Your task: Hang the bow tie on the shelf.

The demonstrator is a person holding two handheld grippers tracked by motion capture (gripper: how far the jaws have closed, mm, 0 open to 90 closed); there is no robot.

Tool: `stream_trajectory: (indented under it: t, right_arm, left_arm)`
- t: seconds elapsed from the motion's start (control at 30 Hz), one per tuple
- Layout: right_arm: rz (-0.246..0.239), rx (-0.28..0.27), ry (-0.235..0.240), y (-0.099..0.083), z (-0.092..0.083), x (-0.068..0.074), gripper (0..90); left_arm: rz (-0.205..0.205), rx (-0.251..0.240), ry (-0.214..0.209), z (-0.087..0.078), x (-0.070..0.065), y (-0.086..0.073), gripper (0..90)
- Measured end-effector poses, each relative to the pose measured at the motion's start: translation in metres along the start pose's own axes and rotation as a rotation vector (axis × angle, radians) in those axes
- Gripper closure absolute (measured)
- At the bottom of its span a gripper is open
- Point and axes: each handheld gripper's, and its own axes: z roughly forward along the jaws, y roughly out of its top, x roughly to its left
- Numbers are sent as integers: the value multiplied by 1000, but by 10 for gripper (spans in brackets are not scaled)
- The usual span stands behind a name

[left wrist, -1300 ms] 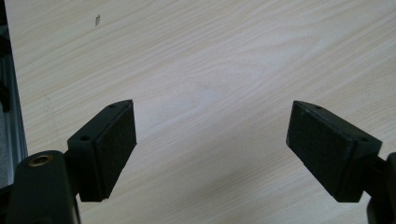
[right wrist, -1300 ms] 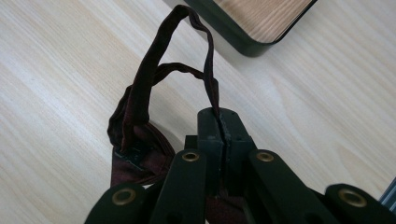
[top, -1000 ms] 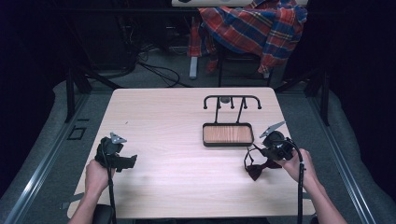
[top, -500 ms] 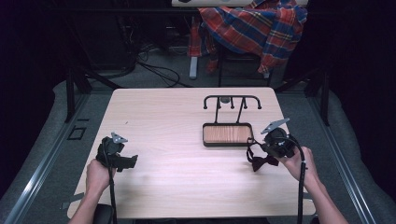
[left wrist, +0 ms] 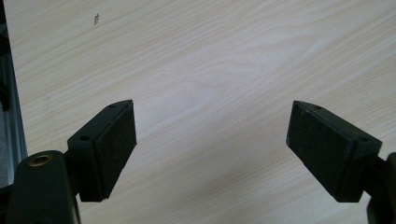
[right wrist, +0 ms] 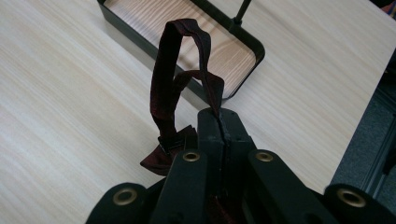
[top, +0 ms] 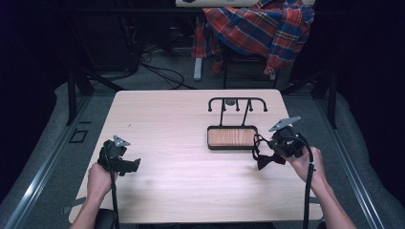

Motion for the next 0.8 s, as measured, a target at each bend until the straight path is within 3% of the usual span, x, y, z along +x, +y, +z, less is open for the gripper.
stream_trajectory:
  t: [0.8]
  right_arm:
    - [32,-78,-41,19,-8,-20,892]
  left_arm:
    - [19,9,-7,0,-2,1,160]
